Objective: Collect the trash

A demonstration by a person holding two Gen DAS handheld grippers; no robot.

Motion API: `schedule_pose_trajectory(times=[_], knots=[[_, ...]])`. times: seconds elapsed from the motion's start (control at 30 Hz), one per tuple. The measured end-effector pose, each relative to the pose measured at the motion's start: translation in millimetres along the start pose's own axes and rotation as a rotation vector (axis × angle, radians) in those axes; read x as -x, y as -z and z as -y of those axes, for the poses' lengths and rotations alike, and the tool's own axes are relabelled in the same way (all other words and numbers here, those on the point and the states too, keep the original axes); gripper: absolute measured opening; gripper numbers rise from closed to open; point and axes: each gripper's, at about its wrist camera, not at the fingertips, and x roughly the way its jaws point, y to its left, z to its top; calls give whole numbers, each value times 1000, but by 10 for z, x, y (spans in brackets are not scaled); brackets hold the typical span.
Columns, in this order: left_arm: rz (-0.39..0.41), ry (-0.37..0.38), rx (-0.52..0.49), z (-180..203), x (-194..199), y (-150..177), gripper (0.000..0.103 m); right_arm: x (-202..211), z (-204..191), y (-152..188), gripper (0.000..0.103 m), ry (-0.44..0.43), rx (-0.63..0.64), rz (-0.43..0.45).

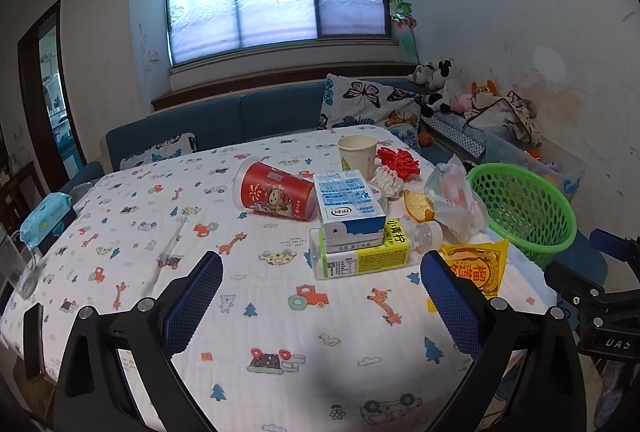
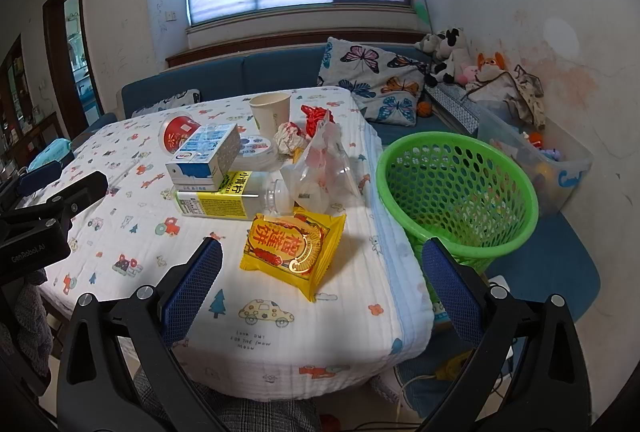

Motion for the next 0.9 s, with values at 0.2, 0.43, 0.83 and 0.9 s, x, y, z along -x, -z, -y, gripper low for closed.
schedule_pose_trajectory(times=[0.2,0.43,0.83,0.9], knots=[[2,0,2,-8,11,-9,96,-9,6,-2,98,-2,-2,-1],[-3,2,1,-9,6,-13,96,-18,10,-2,98,-4,-3,-2],[-11,-1,-1,-17,-55,-26,96,-63,16,1,98,-5,-2,-12],[-16,-1,1,-23,-82,-37,96,-127,33,6,98,-9,-3,-18]])
